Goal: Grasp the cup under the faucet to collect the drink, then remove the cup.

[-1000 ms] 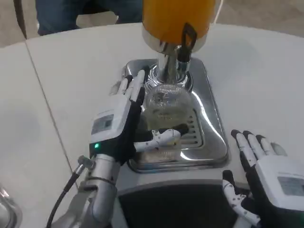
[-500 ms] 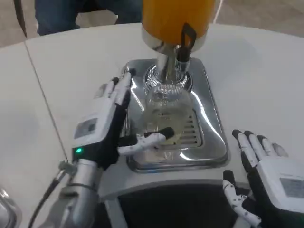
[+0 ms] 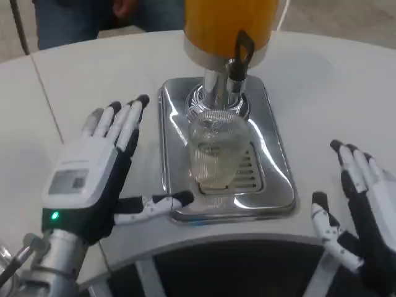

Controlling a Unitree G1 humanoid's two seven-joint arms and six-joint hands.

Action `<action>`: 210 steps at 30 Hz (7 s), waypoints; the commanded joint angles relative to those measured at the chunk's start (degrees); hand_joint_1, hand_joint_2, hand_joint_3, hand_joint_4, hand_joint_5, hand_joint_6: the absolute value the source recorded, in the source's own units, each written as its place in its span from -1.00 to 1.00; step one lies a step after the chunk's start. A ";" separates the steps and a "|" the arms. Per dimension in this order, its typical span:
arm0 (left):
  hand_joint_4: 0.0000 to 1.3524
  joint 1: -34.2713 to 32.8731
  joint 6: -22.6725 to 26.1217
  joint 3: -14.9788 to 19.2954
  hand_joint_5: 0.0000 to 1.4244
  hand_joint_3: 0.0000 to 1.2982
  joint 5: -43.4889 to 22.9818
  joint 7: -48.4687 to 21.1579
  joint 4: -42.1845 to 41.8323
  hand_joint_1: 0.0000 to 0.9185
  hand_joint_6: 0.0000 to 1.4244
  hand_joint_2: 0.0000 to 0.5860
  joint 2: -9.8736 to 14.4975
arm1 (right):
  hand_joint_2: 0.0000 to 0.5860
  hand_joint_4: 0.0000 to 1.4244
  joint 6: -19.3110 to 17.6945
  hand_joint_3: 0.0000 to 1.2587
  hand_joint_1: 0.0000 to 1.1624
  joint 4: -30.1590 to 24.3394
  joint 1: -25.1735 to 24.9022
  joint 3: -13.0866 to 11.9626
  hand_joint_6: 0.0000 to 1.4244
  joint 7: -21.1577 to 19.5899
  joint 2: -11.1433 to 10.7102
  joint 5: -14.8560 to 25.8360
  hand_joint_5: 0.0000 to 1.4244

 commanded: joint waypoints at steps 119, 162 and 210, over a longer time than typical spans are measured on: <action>-1.00 17.06 11.18 5.40 -1.00 -1.00 10.71 -7.18 -15.82 -1.00 -1.00 -0.66 -5.12 | 1.00 -1.00 9.63 -0.95 -1.00 3.43 -44.55 14.26 -0.80 27.41 -4.82 15.30 -0.96; -1.00 8.43 9.39 2.94 -1.00 -1.00 0.64 -4.66 -7.82 -0.75 -1.00 -0.71 -10.72 | 1.00 -1.00 9.91 -0.93 -0.94 5.18 -46.17 14.24 -0.80 28.74 -3.58 14.73 -0.95; -1.00 -1.71 2.21 1.10 -1.00 -1.00 -7.59 -2.17 4.72 -0.67 -1.00 -0.77 -12.86 | 0.33 -1.00 -3.22 -1.00 0.26 -12.37 -3.16 0.76 -0.89 14.89 -7.28 4.28 -1.00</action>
